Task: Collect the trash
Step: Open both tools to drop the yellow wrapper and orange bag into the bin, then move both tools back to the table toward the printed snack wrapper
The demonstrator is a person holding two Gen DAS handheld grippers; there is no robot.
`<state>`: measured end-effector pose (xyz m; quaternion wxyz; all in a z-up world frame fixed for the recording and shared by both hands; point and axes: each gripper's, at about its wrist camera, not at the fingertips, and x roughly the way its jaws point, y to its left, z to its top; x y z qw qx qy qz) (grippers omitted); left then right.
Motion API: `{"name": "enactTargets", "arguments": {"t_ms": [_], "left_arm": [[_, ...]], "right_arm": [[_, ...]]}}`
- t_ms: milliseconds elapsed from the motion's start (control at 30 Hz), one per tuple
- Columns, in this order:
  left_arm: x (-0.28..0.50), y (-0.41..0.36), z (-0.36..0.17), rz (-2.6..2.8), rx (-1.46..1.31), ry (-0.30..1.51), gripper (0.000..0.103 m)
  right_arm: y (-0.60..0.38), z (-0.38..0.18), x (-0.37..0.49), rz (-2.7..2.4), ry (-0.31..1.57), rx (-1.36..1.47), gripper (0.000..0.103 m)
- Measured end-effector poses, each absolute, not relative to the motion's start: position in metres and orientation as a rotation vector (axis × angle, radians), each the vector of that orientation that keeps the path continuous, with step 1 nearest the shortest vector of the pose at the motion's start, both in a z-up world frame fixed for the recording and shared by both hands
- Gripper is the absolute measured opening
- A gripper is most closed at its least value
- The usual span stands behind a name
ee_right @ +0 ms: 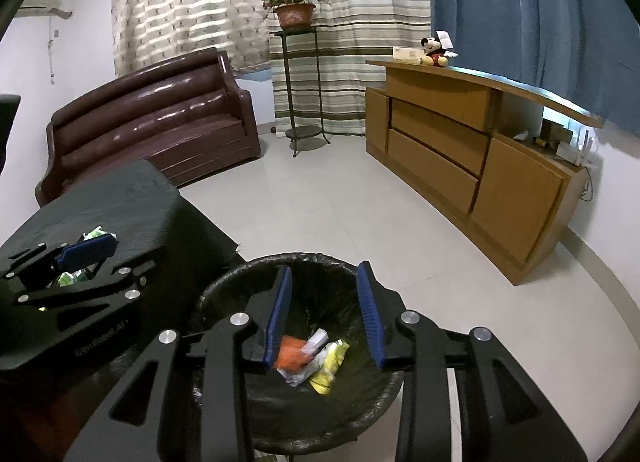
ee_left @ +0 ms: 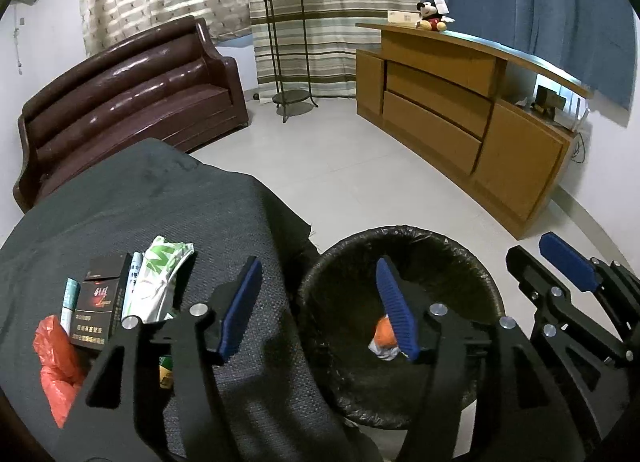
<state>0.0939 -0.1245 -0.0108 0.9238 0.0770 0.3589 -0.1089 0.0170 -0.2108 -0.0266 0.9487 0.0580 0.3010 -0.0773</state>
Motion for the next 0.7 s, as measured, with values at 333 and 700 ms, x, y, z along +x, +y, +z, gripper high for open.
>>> {"name": "enactTargets", "arguments": {"t_ms": [333, 700], "left_arm": [[0.094, -0.119, -0.01, -0.217, 0.153, 0.742, 0.062], [0.073, -0.102, -0.003, -0.212, 0.143, 0.748, 0.062]], "right_arm": [[-0.215, -0.024, 0.015, -0.17, 0.607, 0.118, 0.039], [-0.211, -0.024, 0.003, -0.155, 0.617, 0.119, 0.056]]}}
